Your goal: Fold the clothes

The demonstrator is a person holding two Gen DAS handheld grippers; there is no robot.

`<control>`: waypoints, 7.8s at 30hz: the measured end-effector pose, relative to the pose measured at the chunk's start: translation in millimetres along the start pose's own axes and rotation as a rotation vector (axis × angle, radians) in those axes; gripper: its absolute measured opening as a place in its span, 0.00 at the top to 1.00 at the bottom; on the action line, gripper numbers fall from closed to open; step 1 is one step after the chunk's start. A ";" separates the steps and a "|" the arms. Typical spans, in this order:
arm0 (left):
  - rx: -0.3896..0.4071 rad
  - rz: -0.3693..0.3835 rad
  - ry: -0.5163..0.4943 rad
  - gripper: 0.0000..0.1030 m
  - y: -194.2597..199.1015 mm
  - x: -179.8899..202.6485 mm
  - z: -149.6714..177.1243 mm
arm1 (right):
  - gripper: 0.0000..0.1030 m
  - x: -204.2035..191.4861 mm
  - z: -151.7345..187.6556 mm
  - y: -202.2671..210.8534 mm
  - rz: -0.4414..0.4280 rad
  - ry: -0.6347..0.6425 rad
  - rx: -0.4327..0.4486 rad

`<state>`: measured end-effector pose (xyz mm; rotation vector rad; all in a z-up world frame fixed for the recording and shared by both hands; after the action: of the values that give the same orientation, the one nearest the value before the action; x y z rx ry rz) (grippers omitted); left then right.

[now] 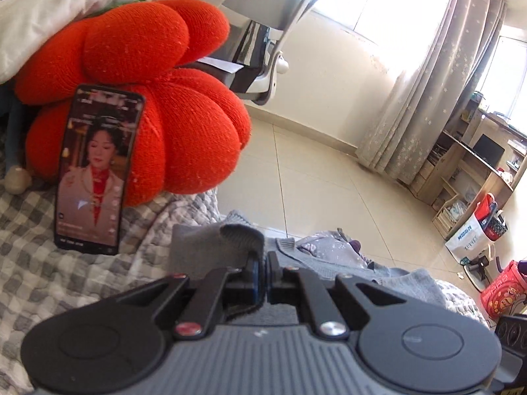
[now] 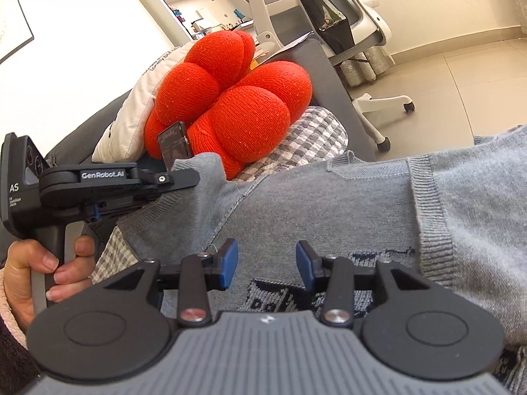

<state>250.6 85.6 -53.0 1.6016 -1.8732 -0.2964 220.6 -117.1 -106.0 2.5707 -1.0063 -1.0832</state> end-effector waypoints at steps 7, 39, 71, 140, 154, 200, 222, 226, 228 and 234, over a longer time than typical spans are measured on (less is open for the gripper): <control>-0.114 0.011 0.038 0.96 -42.9 34.3 8.0 | 0.58 8.5 -6.7 13.4 0.057 -0.067 0.049; -0.118 -0.175 -0.821 0.66 26.8 57.1 109.8 | 0.58 22.6 -9.5 20.6 0.034 -0.182 0.049; -0.017 -0.178 -0.847 0.87 11.5 75.3 115.8 | 0.58 25.4 -24.4 -31.5 0.132 -0.091 -0.004; -0.138 0.083 -0.499 0.59 93.0 72.1 123.0 | 0.71 10.3 -12.0 90.9 0.302 -0.141 0.013; -0.218 0.038 -0.465 0.59 166.4 33.9 166.5 | 0.71 -49.9 57.1 69.5 0.231 -0.330 -0.175; -0.223 0.329 -0.450 0.82 181.7 64.1 197.6 | 0.71 -44.1 76.8 44.0 0.139 -0.454 -0.085; -0.228 0.552 -0.416 0.84 192.2 27.1 205.2 | 0.84 -73.7 59.2 118.1 0.263 -0.105 -0.137; -0.314 0.619 -0.426 0.89 192.4 31.1 212.2 | 0.84 -66.3 75.3 157.2 0.346 -0.057 -0.204; -0.359 0.638 -0.456 0.89 191.8 38.4 225.1 | 0.84 -60.6 86.7 177.0 0.379 -0.039 -0.240; -0.409 0.703 -0.498 0.89 199.5 57.2 244.3 | 0.84 -58.1 123.3 212.5 0.393 -0.030 -0.374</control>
<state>-57.8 20.2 -110.3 0.5650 -2.4094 -0.7466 -4.1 -228.5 -77.2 1.9668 -1.1282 -1.0791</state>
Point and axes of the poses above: each gripper's, at about its wrist camera, not at the fingertips, and y roughly against the way its jaws point, x to its right, z to its underside, the point moved 5 cm from there along -y, roughly the way its jaws point, and after that the axes turned 1 degree about -y, right-handed, at the moved point
